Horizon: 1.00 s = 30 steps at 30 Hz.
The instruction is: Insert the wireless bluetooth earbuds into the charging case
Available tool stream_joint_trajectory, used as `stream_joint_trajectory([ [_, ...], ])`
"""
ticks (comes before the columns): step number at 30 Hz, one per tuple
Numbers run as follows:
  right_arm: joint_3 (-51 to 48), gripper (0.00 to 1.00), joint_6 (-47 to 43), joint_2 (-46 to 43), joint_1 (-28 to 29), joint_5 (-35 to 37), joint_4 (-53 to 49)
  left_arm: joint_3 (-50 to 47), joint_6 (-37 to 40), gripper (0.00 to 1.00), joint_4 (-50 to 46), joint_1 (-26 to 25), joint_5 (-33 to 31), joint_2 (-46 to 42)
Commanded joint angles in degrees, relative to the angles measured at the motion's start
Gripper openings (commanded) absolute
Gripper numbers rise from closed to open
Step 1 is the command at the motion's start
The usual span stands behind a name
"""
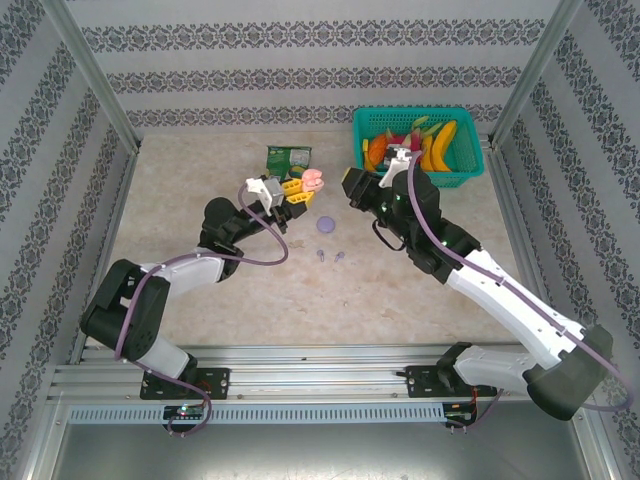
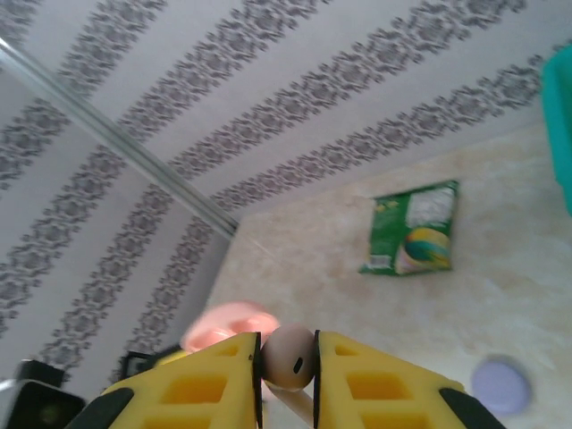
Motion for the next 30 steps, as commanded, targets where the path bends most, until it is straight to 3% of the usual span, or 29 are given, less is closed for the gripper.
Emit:
stream_joint_trajectory([
  [1,1.0,0.21,-1.3,1.4,-0.5,-4.6,9.5,2.7,-2.0,0.00,2.7,-1.6,0.1,1.9],
  [13,-2.8,0.21,1.2,3.7,-0.5,-7.5,22.6,5.9,-5.6,0.00,8.9,-3.7,-6.6,6.0],
  [30,-6.3,0.20,3.3,6.7,-0.6,-6.7,28.7,6.4,-6.7,0.00,10.4,-4.1,-7.3,5.9],
])
